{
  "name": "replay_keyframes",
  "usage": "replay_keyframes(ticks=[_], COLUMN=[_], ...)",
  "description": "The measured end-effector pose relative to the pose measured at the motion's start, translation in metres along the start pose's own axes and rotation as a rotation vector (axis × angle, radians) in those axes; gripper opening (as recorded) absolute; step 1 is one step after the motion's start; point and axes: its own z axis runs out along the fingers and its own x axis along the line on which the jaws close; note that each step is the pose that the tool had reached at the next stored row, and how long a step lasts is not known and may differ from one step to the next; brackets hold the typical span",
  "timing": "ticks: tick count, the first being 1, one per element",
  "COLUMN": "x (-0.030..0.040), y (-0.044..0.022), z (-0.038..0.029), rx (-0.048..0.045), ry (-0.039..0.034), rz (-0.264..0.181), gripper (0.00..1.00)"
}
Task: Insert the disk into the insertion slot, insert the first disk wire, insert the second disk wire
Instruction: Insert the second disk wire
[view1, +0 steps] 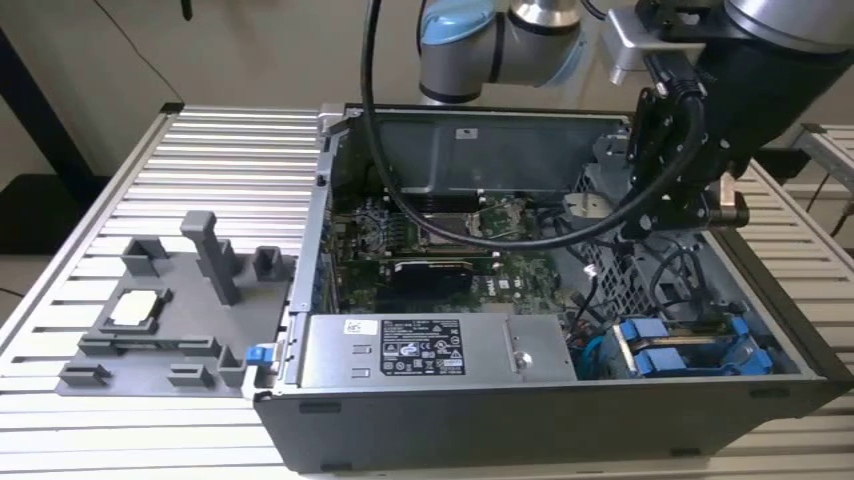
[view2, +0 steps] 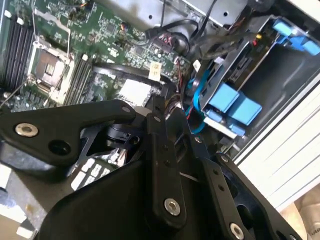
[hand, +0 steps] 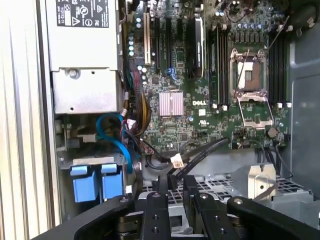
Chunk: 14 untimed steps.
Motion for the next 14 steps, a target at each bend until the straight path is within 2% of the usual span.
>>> replay_keyframes(ticks=[3, 4, 7, 8, 9, 11, 14], x=[-0.0001, -0.0005, -0.0024, -0.0038, -0.0054, -0.0086, -0.0149], y=[0.0001, 0.0005, 0.0011, 0.0013, 0.0016, 0.0028, 0.0047], z=[-0.0001, 0.0000, 0.0007, 0.0012, 0.0021, 0.0043, 0.0086], rx=[-0.0002, -0.0004, 0.0002, 0.0011, 0.0028, 0.0064, 0.0187], ry=[0.0006, 0.0065, 0.0505, 0.0625, 0.0709, 0.0815, 0.0860], rz=[-0.001, -0.003, -0.011, -0.013, -0.016, -0.022, -0.030], gripper=[0.27, 0.27, 0.27, 0.27, 0.27, 0.27, 0.27])
